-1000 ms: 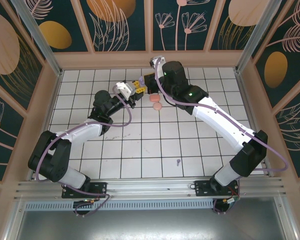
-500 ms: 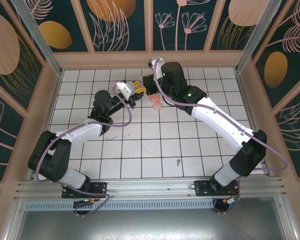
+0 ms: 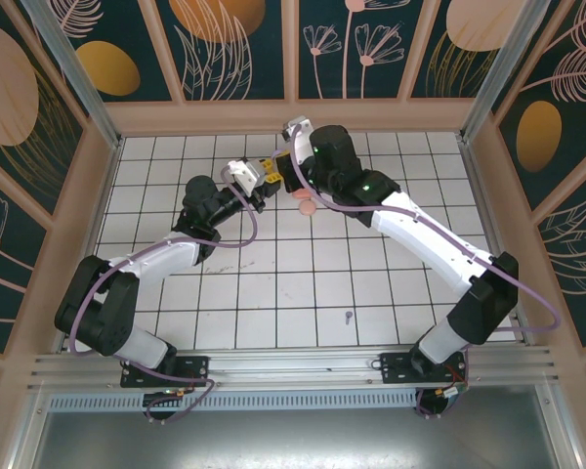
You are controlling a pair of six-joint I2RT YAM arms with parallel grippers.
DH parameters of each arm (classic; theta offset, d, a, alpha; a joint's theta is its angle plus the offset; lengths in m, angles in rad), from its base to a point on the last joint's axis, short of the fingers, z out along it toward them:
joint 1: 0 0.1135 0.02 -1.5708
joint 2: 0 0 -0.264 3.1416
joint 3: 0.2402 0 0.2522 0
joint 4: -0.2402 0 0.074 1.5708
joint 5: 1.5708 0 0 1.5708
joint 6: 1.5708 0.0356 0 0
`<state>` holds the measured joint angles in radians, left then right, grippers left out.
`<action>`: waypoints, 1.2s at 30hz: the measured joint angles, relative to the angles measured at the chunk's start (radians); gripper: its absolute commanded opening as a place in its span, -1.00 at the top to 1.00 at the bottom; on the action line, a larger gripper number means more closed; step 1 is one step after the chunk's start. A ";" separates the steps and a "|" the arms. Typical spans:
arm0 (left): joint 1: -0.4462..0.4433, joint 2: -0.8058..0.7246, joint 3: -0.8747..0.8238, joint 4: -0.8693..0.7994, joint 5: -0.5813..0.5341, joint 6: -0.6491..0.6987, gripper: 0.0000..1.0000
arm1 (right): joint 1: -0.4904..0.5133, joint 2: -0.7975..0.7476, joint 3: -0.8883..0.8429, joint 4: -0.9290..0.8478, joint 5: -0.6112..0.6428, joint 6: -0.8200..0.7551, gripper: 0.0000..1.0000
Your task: Insert wireless bluetooth earbuds into charging case
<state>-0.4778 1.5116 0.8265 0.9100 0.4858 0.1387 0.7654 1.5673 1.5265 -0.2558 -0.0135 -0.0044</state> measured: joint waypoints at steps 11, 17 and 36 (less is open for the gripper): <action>0.002 0.000 0.004 0.011 -0.014 0.000 1.00 | 0.005 0.034 0.052 -0.040 0.012 0.030 -0.22; 0.000 0.000 0.004 0.037 -0.014 0.000 1.00 | -0.029 -0.024 0.055 -0.040 -0.010 0.143 -0.38; 0.000 0.000 -0.035 0.146 -0.021 -0.008 1.00 | -0.088 -0.376 -0.518 -0.196 0.126 0.630 -0.27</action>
<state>-0.4782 1.5116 0.7910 1.0565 0.4652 0.1303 0.6773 1.1912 1.0088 -0.4515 0.1123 0.6258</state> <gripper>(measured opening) 0.186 0.644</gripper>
